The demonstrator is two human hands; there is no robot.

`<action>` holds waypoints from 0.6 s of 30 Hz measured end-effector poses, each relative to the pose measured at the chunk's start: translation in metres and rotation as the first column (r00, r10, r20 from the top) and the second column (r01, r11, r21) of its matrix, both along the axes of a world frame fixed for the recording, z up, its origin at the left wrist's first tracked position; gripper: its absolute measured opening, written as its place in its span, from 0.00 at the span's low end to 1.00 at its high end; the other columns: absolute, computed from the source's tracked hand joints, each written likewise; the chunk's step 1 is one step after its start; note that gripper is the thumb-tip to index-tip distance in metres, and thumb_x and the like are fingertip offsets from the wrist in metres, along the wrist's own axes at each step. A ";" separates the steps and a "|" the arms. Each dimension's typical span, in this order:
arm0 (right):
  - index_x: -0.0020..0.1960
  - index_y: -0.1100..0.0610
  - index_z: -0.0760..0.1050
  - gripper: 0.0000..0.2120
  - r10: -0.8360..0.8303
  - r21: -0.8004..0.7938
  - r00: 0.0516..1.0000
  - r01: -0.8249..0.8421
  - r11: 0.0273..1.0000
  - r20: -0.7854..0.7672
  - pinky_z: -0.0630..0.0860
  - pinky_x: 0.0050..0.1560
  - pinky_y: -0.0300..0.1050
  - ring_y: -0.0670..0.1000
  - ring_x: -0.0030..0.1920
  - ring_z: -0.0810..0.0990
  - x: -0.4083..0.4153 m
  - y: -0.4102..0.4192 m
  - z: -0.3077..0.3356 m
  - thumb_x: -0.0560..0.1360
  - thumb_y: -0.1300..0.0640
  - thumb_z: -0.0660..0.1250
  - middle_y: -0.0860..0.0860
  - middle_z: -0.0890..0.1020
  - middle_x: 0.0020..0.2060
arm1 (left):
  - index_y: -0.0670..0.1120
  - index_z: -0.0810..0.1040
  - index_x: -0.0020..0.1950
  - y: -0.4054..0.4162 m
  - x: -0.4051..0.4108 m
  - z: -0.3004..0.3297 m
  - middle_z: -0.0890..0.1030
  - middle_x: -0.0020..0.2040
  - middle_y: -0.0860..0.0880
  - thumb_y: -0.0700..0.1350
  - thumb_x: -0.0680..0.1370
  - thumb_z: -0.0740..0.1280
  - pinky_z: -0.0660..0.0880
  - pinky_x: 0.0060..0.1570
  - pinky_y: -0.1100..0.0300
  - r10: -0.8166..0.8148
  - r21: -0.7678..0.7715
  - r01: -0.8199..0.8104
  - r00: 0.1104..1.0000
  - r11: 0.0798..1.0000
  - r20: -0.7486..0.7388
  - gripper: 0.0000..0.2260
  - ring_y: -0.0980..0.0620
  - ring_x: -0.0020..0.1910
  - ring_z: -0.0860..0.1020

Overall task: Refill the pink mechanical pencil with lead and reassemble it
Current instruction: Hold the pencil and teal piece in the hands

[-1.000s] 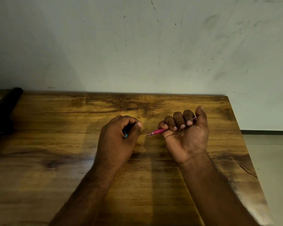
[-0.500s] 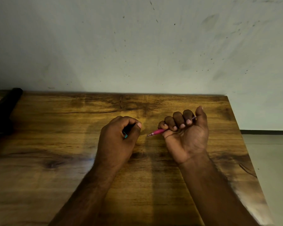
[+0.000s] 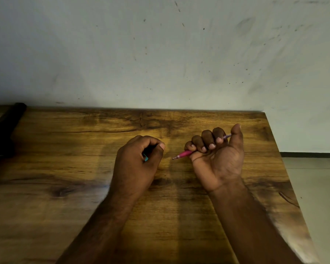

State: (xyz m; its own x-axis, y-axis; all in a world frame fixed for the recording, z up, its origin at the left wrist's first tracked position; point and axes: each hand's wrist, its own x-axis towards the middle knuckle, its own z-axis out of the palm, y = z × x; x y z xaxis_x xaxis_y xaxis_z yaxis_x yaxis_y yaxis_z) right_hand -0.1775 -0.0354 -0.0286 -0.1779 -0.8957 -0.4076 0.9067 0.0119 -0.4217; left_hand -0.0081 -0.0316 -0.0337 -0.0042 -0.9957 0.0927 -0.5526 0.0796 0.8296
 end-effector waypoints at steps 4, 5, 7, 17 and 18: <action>0.31 0.54 0.63 0.26 -0.001 0.001 1.000 0.001 1.000 -0.018 0.62 0.37 0.46 0.49 0.29 0.59 0.000 0.001 -0.001 0.82 0.41 0.57 0.49 0.62 0.25 | 0.51 0.84 0.47 0.000 0.000 0.000 0.82 0.42 0.58 0.48 0.78 0.70 0.79 0.43 0.59 -0.003 -0.002 0.003 1.000 1.000 -0.015 0.04 0.61 0.43 0.80; 0.31 0.54 0.64 0.26 0.002 0.000 1.000 -0.002 1.000 -0.014 0.62 0.37 0.46 0.49 0.29 0.59 0.000 0.001 -0.001 0.82 0.40 0.57 0.49 0.62 0.25 | 0.51 0.84 0.47 0.000 0.000 0.000 0.82 0.42 0.58 0.49 0.78 0.70 0.79 0.43 0.59 -0.005 -0.001 0.005 1.000 1.000 -0.015 0.04 0.61 0.43 0.80; 0.31 0.54 0.64 0.27 0.009 0.000 1.000 -0.009 1.000 -0.008 0.62 0.37 0.46 0.49 0.30 0.59 0.000 0.001 0.000 0.81 0.37 0.57 0.49 0.62 0.25 | 0.50 0.84 0.47 0.000 0.000 0.000 0.82 0.42 0.57 0.48 0.78 0.70 0.79 0.43 0.59 -0.008 -0.004 0.008 1.000 1.000 -0.010 0.04 0.60 0.43 0.80; 0.30 0.54 0.64 0.27 0.000 0.008 1.000 0.001 1.000 -0.018 0.62 0.37 0.47 0.49 0.30 0.59 0.000 0.001 0.001 0.82 0.38 0.57 0.49 0.62 0.25 | 0.50 0.84 0.48 0.001 0.001 0.001 0.82 0.42 0.57 0.48 0.78 0.70 0.80 0.43 0.56 -0.013 -0.012 0.013 1.000 1.000 -0.003 0.04 0.60 0.43 0.80; 0.30 0.54 0.64 0.27 -0.001 0.008 1.000 0.001 1.000 -0.026 0.62 0.37 0.46 0.49 0.30 0.59 0.000 0.001 0.001 0.83 0.40 0.57 0.49 0.62 0.25 | 0.50 0.84 0.48 0.001 0.001 0.001 0.82 0.42 0.57 0.48 0.79 0.70 0.80 0.43 0.56 -0.013 -0.011 0.013 1.000 1.000 -0.004 0.04 0.60 0.43 0.80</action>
